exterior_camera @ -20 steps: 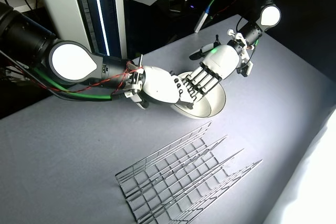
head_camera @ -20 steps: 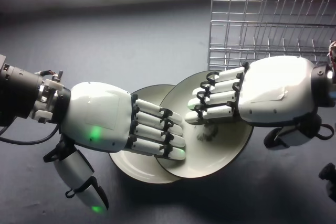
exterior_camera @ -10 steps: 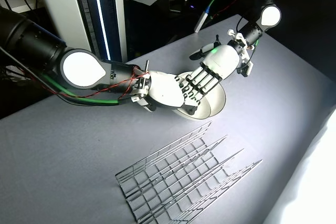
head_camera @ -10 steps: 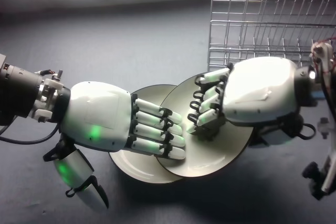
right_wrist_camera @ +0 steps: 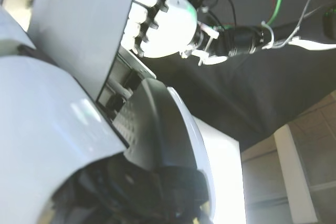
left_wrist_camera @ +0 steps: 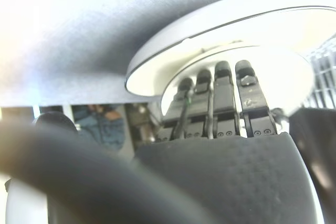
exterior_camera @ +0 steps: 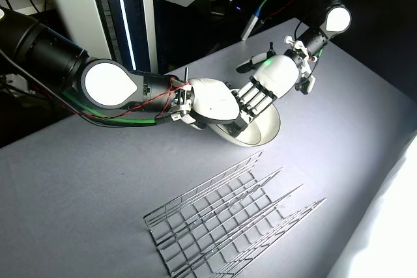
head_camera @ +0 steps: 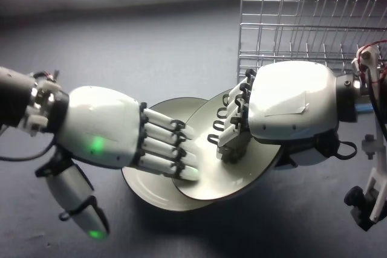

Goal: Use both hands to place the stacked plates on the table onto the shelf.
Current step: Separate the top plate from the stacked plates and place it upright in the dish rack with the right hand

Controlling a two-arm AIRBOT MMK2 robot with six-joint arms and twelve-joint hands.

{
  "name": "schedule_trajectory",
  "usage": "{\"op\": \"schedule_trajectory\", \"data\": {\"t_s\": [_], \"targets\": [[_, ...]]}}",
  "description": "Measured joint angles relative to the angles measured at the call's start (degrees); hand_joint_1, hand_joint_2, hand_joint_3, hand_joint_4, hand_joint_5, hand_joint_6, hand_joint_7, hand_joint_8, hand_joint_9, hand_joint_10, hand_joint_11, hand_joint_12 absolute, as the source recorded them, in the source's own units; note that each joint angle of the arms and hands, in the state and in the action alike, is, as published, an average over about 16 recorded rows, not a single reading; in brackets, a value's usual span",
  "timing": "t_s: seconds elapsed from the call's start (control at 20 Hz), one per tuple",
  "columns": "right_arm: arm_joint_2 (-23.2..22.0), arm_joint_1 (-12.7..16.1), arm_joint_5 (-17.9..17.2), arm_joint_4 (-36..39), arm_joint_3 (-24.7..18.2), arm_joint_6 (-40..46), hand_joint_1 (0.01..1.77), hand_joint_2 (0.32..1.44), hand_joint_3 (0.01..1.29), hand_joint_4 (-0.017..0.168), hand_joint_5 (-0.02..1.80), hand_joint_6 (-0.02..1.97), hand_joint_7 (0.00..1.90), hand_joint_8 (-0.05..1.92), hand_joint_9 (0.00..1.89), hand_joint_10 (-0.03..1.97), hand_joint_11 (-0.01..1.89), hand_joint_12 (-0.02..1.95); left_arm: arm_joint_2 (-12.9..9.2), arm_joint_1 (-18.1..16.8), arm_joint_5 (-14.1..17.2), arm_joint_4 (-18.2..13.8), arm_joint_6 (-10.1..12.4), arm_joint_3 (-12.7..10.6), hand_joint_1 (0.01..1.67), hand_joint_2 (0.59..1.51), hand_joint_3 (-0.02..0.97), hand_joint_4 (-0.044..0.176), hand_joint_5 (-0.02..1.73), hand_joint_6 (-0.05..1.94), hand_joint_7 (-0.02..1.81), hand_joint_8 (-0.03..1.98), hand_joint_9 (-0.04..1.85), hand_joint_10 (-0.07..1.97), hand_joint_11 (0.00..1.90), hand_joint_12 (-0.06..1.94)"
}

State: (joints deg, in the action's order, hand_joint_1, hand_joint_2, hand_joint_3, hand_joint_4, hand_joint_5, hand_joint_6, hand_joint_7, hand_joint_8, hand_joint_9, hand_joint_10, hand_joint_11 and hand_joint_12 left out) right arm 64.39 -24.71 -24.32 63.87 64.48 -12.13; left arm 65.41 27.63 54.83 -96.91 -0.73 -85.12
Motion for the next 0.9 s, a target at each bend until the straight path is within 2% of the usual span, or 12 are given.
{"op": "schedule_trajectory", "data": {"t_s": [0.2,0.45,0.9], "targets": [[-0.81,0.81,-0.67,0.06,-0.26,0.1,1.26,1.01,0.01,-0.005,0.78,0.4,0.85,0.3,0.81,0.56,0.68,1.06,-2.82,-1.72,-0.59,0.4,0.57,1.52,0.01,1.001,0.008,0.0,-0.01,-0.01,0.01,0.01,0.02,0.01,0.02,0.01],[-2.18,2.96,-0.84,-0.32,-1.17,0.47,1.26,1.0,0.01,-0.004,0.82,0.51,0.87,0.47,0.81,0.8,0.76,1.06,-7.7,-4.38,-1.4,0.65,0.87,3.86,0.01,1.003,0.008,0.001,0.0,0.0,0.02,0.01,0.02,0.01,0.01,0.01],[-3.91,8.51,0.82,-4.67,-3.11,1.17,1.3,1.0,0.01,0.0,0.92,0.74,0.95,0.69,0.87,0.93,0.78,1.03,-15.6,-7.66,-1.63,-1.05,2.25,5.24,0.01,1.006,0.008,0.0,0.01,0.01,0.02,0.01,0.02,0.01,0.01,0.01]]}}
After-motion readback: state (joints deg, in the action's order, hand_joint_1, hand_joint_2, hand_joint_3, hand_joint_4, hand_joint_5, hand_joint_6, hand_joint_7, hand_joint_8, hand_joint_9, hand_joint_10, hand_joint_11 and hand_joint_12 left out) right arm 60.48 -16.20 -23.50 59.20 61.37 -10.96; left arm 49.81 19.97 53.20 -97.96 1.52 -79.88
